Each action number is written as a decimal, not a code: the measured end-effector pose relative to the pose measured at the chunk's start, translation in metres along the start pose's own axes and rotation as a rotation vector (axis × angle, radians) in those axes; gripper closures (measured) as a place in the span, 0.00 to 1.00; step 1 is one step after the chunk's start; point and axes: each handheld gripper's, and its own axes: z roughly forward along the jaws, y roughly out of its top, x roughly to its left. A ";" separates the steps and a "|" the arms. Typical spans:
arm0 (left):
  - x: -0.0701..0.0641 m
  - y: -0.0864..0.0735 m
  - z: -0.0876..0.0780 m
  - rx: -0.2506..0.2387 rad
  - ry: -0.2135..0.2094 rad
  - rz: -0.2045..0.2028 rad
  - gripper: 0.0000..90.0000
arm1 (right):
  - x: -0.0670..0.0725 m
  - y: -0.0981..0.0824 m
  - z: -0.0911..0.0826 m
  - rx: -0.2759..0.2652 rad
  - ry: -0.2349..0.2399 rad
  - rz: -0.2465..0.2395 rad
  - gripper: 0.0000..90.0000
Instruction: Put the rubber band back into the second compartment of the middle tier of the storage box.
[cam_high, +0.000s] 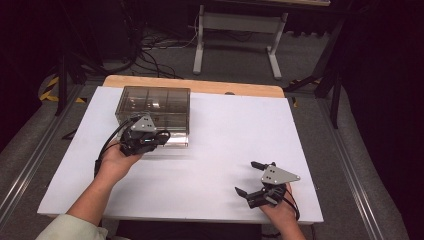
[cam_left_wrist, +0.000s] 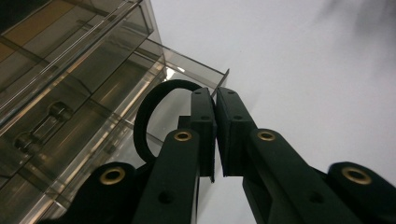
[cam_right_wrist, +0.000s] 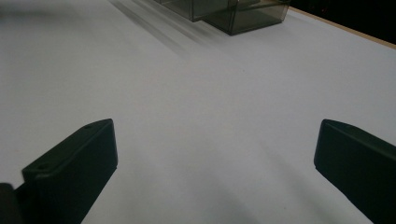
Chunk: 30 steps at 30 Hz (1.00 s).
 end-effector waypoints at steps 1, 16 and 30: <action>0.001 0.000 0.000 -0.001 0.005 -0.002 0.96 | 0.000 0.000 0.000 0.000 0.000 0.000 0.00; 0.015 -0.008 -0.002 0.000 0.066 -0.044 0.95 | 0.000 0.000 0.000 0.000 0.000 0.000 0.00; 0.026 -0.011 0.008 0.029 0.104 -0.077 0.95 | 0.000 0.000 0.000 0.004 -0.003 0.002 0.00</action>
